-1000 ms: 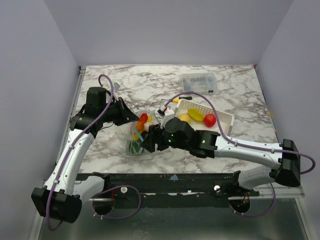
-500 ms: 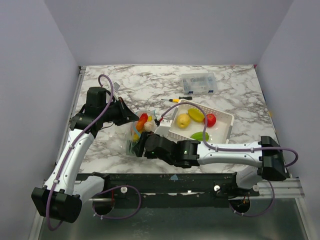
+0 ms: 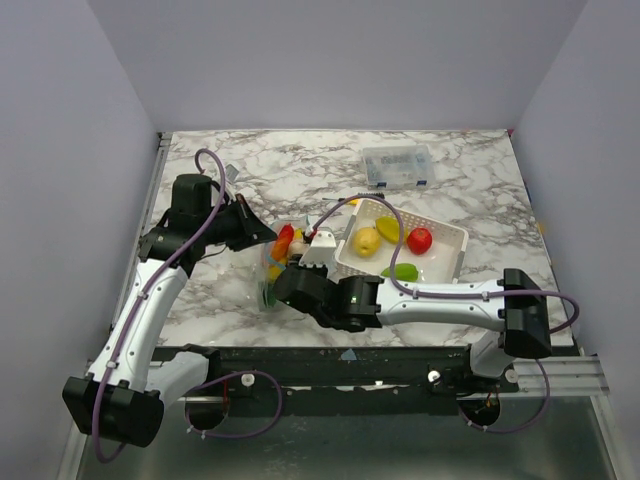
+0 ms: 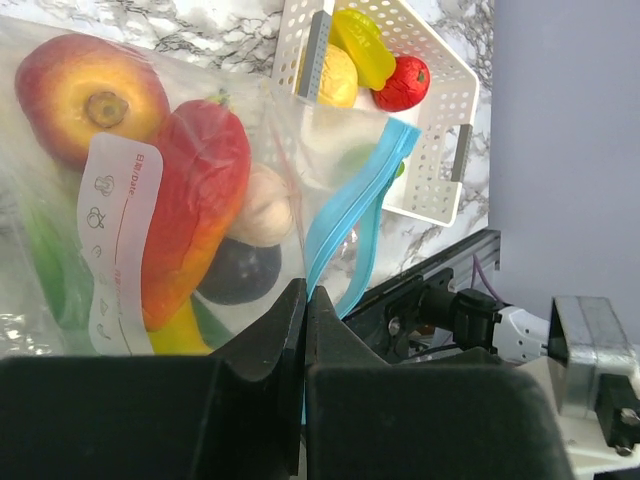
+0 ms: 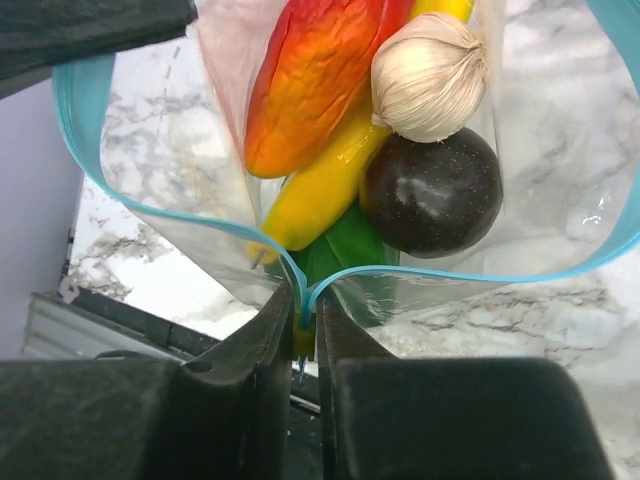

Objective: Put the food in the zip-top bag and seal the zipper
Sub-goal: Adjust the zipper food storage bag at the center of the board.

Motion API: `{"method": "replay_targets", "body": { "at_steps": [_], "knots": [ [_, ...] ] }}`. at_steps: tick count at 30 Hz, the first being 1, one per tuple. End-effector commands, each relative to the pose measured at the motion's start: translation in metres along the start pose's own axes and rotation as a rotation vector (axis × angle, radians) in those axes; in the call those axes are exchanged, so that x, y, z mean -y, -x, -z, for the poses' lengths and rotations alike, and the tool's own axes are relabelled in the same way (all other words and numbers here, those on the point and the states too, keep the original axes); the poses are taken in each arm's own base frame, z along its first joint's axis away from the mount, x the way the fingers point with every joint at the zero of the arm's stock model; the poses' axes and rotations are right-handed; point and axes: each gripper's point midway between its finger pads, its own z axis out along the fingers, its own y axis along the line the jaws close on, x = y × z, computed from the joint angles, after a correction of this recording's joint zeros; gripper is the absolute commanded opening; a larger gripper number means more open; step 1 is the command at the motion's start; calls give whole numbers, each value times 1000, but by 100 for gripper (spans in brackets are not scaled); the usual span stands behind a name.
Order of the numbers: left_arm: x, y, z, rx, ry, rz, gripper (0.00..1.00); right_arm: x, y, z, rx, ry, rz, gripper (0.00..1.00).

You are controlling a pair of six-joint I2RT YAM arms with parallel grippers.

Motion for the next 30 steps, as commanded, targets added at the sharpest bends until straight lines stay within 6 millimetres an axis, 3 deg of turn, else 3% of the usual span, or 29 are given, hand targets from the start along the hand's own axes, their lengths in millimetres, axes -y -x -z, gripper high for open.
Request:
{"method": "replay_targets", "body": {
  "at_steps": [1, 3, 7, 8, 10, 13, 16, 19, 21, 23, 25, 27, 30],
  "knots": [
    [1, 7, 11, 66, 21, -27, 0, 4, 30, 1, 116, -51, 160, 11],
    [-9, 11, 16, 108, 76, -25, 0, 0, 41, 6, 143, -25, 260, 1],
    [-31, 21, 32, 217, 199, -36, 0, -11, 57, 21, 217, 146, 521, 0],
    [-35, 23, 36, 241, 221, -48, 5, -13, 54, 24, 231, 221, 591, 0],
    [-39, 23, 45, 280, 241, -84, 21, -16, 59, 34, 276, 341, 698, 0],
    [-39, 23, 62, 345, 258, -145, 51, -4, 68, 27, 233, 402, 765, 0],
    [-30, 22, 82, 408, 241, -239, 72, 0, 75, 26, 237, 423, 861, 0],
    [-8, 22, 97, 445, 164, -359, 75, -6, 86, 26, 221, 477, 867, 0],
    [17, 17, 104, 461, 49, -459, 74, -7, 95, 23, 213, 512, 848, 0],
    [49, -1, 103, 424, -128, -586, 70, -7, 98, 18, 191, 533, 836, 0],
    [67, -16, 100, 374, -238, -676, 71, -7, 95, 13, 159, 551, 848, 0],
    [70, -26, 94, 337, -259, -770, 72, -6, 94, 10, 132, 561, 856, 0],
    [56, -28, 80, 319, -182, -890, 74, -8, 89, 13, 93, 621, 858, 0]
  ]
}}
